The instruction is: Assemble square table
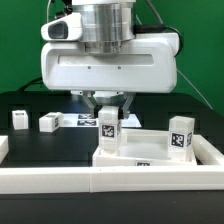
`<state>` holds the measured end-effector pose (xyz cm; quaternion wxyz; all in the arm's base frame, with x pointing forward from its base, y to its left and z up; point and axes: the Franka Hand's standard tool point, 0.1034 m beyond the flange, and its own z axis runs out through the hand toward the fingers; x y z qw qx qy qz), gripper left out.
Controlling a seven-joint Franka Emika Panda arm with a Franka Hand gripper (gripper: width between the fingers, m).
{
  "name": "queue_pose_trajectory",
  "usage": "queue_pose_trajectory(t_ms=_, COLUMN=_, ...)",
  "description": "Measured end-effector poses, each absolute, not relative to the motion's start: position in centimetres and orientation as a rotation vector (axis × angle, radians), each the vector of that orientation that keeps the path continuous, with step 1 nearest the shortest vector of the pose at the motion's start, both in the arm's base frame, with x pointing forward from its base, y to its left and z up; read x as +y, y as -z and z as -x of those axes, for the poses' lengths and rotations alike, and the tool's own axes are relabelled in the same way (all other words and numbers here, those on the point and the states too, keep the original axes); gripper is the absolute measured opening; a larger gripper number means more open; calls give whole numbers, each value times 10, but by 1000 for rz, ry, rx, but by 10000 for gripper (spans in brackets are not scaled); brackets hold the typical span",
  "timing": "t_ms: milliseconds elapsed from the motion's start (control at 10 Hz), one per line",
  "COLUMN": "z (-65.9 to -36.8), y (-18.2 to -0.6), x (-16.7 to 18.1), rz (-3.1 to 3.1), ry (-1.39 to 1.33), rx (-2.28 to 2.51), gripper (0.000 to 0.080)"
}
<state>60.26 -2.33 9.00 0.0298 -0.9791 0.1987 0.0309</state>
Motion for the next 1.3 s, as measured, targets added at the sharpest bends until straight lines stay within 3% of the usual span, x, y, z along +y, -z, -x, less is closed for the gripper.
queue_pose_trajectory(t_ms=800, z=-612, y=-90, x=-9, rz=2490, ry=59, rx=1812, gripper=290)
queue_pose_trajectory(t_ms=1300, z=-614, y=-90, x=5, rz=2039, ry=73, rx=2282, gripper=290)
